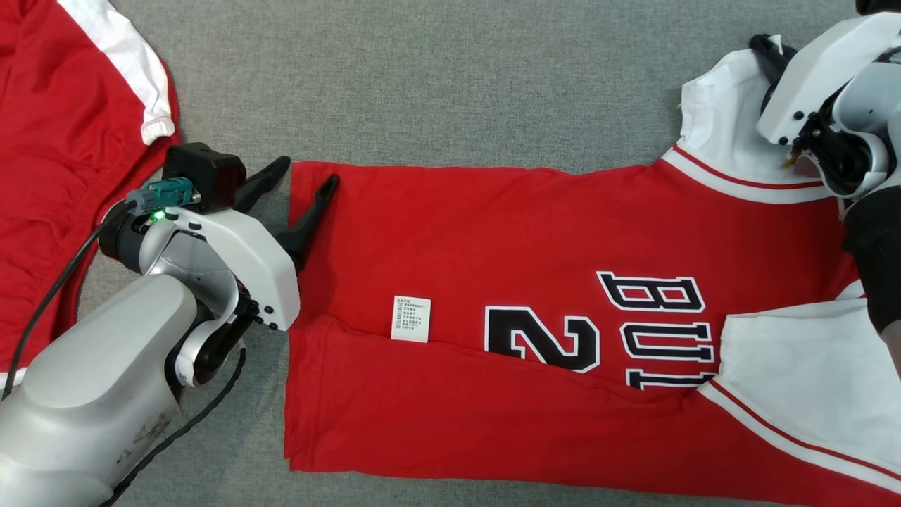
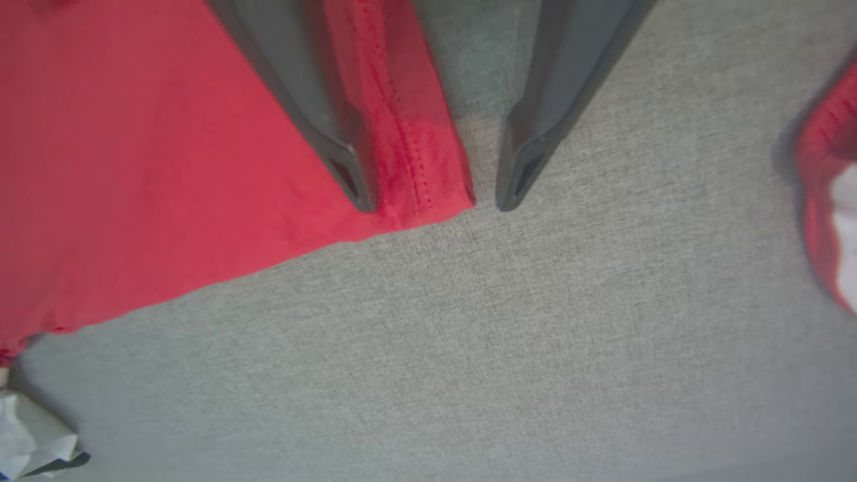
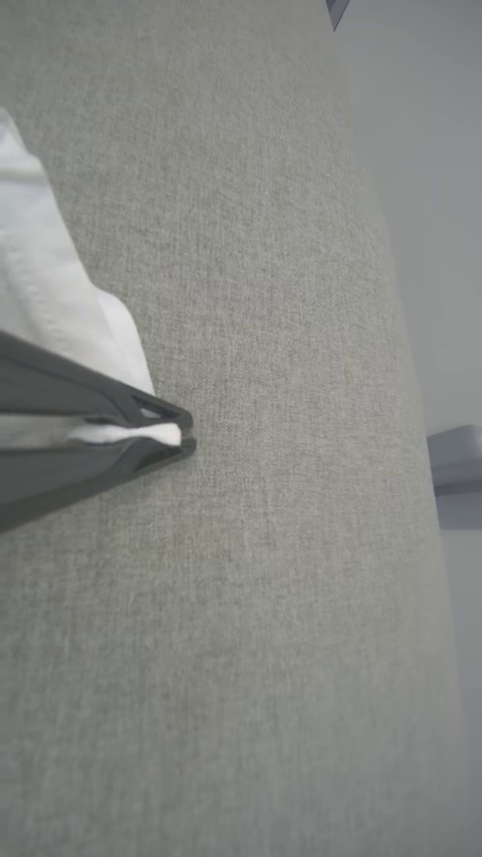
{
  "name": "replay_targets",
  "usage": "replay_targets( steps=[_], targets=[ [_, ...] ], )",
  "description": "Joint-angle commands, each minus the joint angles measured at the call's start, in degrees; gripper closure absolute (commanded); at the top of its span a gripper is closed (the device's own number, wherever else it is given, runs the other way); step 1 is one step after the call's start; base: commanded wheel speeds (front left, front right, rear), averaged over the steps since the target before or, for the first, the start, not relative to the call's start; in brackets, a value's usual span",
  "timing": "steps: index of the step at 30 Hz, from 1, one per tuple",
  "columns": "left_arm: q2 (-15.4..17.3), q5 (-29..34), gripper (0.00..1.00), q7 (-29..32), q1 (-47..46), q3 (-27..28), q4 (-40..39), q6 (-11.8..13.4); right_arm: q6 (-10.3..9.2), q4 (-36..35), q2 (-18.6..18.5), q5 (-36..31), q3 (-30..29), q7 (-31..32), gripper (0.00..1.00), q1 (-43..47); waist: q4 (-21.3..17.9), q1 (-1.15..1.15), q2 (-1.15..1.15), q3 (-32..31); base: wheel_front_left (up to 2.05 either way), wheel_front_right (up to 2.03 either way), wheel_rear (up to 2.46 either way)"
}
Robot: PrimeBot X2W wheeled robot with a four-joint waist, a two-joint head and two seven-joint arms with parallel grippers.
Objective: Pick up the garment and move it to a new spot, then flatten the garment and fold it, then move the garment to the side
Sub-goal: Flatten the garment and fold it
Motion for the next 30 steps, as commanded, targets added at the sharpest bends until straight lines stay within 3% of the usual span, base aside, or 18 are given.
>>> replay_targets(
  steps=[1,2,3,21,30],
  targets=[
    [0.2,-0.1,0.68,-0.2,0.0,-0.1,0.2,-0.3,0.02,1.1,0.2,0.3,0.7,1.0,1.0,0.6,-0.1,0.0,0.0,-0.2,0.0,0.0,0.0],
    [0.2,-0.2,0.9,-0.4,0.0,0.0,0.2,-0.4,0.02,1.1,0.2,0.5,1.1,1.0,1.0,0.4,-0.2,0.0,0.0,-0.4,0.0,0.0,0.0],
    [0.1,-0.3,1.0,-0.4,0.0,0.1,0.3,-0.4,0.02,1.2,0.1,0.6,1.3,0.9,1.0,0.3,-0.3,0.0,0.0,-0.5,0.0,0.0,0.0],
    [0.8,-1.3,1.0,-1.3,2.5,-0.2,1.9,-0.1,0.02,2.0,-0.2,4.2,4.9,-6.9,1.0,0.6,-2.5,0.0,0.0,-5.9,0.0,0.0,0.0],
    [4.4,-3.3,1.0,-0.1,6.7,0.0,-0.5,0.6,0.02,-2.2,-1.9,9.7,9.0,-5.9,1.0,6.3,-5.3,0.0,0.0,-11.1,0.0,0.0,0.0]
  ],
)
